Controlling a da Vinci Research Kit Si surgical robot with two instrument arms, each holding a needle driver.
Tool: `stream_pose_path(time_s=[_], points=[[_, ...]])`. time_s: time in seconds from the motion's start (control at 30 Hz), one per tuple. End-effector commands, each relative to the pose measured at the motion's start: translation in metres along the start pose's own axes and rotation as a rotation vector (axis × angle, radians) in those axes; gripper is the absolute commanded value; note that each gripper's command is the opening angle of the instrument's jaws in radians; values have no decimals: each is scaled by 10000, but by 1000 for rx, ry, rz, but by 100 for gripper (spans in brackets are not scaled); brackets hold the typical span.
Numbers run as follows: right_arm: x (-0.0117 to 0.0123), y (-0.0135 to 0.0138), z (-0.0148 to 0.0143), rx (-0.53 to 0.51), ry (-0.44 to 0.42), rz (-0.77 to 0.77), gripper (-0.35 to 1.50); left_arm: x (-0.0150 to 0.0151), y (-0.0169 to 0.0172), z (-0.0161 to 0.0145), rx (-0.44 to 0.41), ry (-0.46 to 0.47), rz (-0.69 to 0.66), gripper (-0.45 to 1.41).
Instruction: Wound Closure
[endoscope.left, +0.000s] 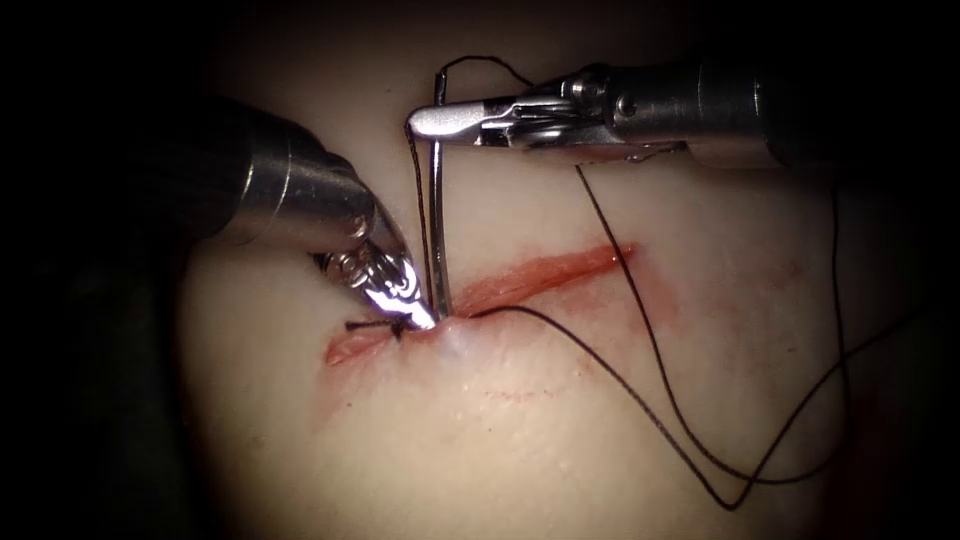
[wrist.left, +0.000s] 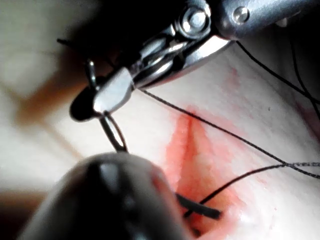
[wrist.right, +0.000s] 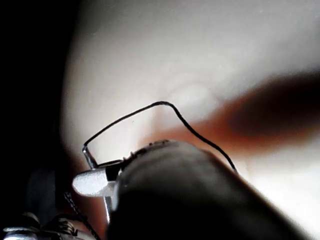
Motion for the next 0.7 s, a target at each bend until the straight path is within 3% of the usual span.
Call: stream_pose_path(time_s=[0.03,0.33,0.7], points=[[6,3,8,-5,-1,-13,-35,4,-4,4,-3,0,0,-45],[9,5,9,-34,-23,-180,-35,2,-4,5,-9,-5,1,-45],[9,5,8,-57,-56,-228,-35,1,-4,6,-12,-12,1,-45]])
